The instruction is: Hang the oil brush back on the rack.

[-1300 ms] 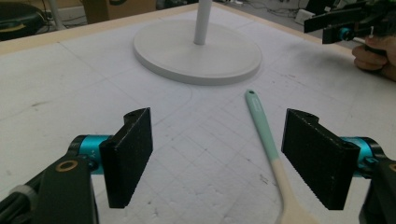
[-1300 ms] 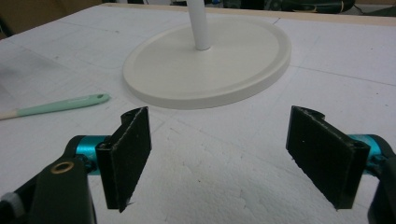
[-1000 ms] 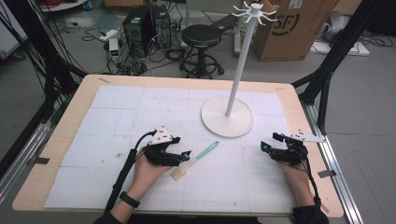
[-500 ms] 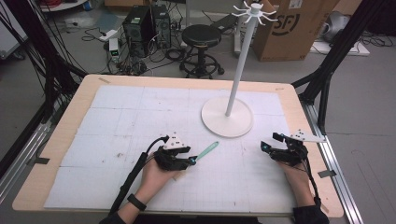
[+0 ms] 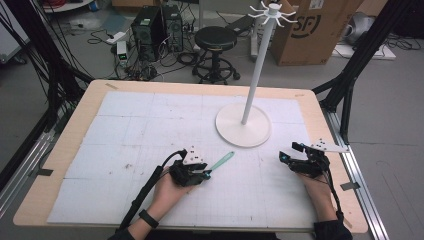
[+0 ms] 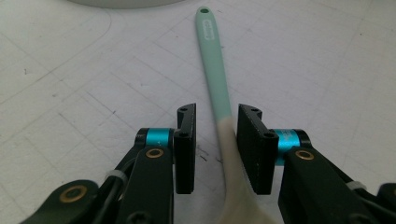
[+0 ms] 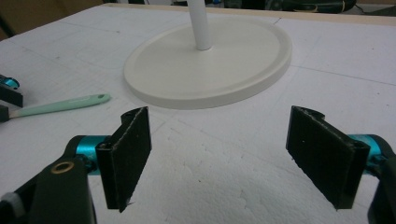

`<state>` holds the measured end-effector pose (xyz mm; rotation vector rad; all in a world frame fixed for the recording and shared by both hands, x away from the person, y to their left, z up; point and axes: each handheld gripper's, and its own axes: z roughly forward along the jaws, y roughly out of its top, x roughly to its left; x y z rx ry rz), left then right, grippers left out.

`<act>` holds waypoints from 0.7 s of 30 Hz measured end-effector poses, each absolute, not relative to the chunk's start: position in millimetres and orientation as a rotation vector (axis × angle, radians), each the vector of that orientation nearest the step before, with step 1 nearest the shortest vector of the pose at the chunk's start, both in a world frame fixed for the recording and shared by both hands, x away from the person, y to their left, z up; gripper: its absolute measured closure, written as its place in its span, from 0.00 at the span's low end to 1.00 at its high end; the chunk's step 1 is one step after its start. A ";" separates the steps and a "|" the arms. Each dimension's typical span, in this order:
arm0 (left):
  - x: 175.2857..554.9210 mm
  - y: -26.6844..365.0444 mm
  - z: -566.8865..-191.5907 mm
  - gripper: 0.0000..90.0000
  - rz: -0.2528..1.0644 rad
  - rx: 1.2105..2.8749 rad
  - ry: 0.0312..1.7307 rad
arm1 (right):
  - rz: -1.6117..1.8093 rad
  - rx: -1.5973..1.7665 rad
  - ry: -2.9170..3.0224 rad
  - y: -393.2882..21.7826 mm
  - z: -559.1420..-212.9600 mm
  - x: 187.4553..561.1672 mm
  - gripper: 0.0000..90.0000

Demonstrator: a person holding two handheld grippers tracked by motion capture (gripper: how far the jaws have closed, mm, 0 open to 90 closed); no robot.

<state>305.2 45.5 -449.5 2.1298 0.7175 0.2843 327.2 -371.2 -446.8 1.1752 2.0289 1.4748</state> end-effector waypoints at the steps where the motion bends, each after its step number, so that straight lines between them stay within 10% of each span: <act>1: 305.1 45.0 -449.2 0.76 0.284 2.131 0.722 | 1.474 1.175 2.031 -371.3 -446.9 327.1 0.24; 21: 306.6 43.8 -449.4 0.90 0.273 2.125 0.752 | 1.478 1.173 2.028 -371.6 -446.9 327.5 0.24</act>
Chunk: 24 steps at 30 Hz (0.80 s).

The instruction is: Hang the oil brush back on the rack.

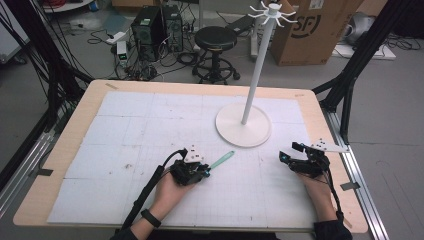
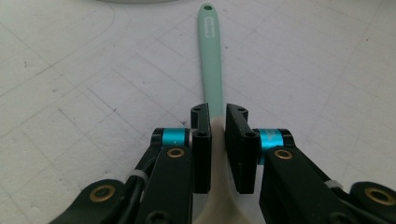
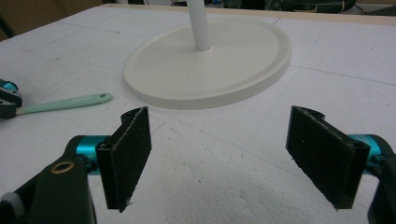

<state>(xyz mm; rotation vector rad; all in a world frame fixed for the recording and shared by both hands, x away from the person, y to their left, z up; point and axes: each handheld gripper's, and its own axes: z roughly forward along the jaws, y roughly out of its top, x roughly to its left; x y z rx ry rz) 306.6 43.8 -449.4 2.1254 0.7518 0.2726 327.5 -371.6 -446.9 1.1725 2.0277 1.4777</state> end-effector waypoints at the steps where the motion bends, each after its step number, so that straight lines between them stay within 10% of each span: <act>1: 306.5 43.8 -449.6 0.90 0.275 2.124 0.751 | 1.476 1.174 2.029 -371.5 -447.0 327.3 0.24; 24: 313.7 61.9 -436.5 0.92 0.204 1.986 0.741 | 1.480 1.183 2.029 -371.8 -446.8 327.1 0.24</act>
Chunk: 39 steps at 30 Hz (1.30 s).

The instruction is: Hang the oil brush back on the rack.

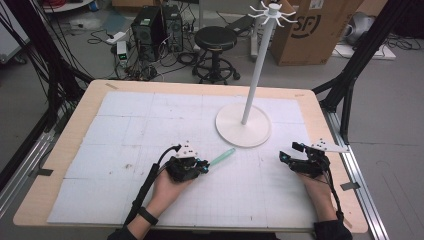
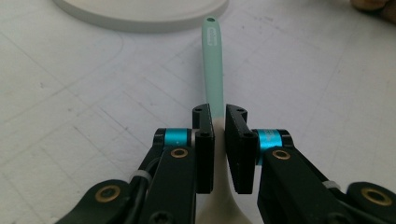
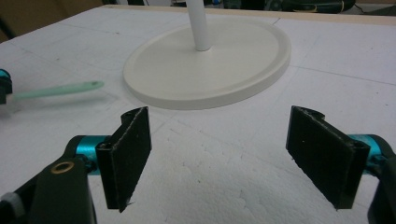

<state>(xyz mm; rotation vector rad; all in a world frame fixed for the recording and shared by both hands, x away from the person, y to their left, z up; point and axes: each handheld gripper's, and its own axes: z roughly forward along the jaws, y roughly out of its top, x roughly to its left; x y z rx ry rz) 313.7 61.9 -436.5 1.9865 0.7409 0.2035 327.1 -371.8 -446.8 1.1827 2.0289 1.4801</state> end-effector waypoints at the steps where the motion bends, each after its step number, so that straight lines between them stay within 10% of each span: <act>1: 314.2 63.7 -434.7 0.91 0.194 1.966 0.749 | 1.479 1.194 2.030 -371.6 -446.6 326.7 0.24; 39: 360.9 98.7 -233.9 0.92 0.266 1.675 0.580 | 1.487 1.192 2.023 -372.3 -446.8 327.5 0.24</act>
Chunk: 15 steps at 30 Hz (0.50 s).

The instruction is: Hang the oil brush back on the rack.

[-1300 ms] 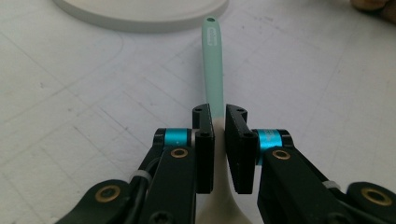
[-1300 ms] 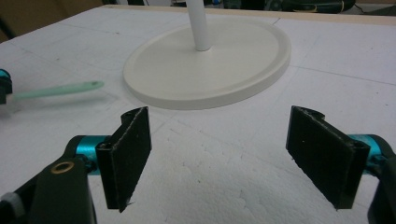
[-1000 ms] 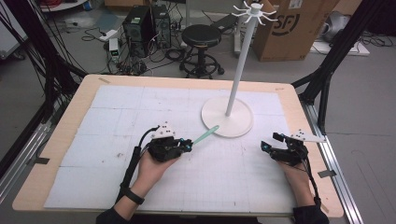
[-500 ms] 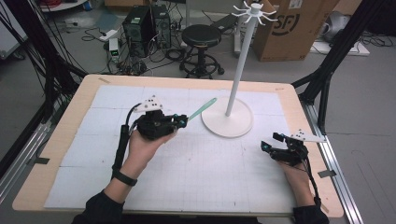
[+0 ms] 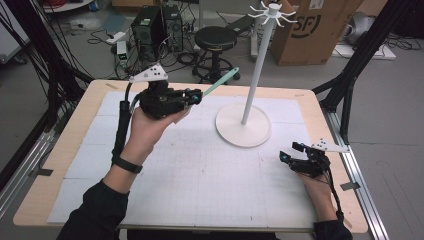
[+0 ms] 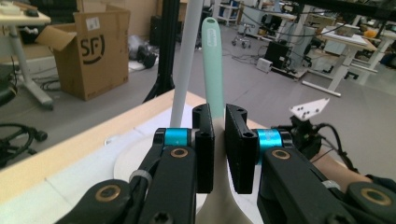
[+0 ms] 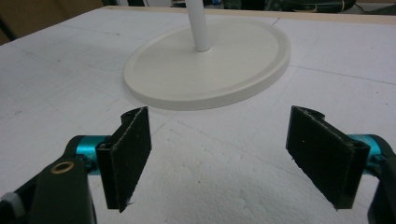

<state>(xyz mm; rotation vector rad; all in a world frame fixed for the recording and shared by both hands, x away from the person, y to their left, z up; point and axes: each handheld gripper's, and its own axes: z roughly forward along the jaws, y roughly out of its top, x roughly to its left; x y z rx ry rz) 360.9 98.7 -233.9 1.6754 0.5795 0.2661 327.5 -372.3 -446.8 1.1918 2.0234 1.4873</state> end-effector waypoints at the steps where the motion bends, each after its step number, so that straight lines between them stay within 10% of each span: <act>1: 361.3 98.5 -229.8 0.92 0.266 1.673 0.574 | 1.488 1.191 2.024 -372.3 -446.8 327.5 0.24; 15: 367.6 86.5 -174.8 0.92 0.278 1.662 0.503 | 1.487 1.190 2.026 -372.8 -446.8 327.5 0.24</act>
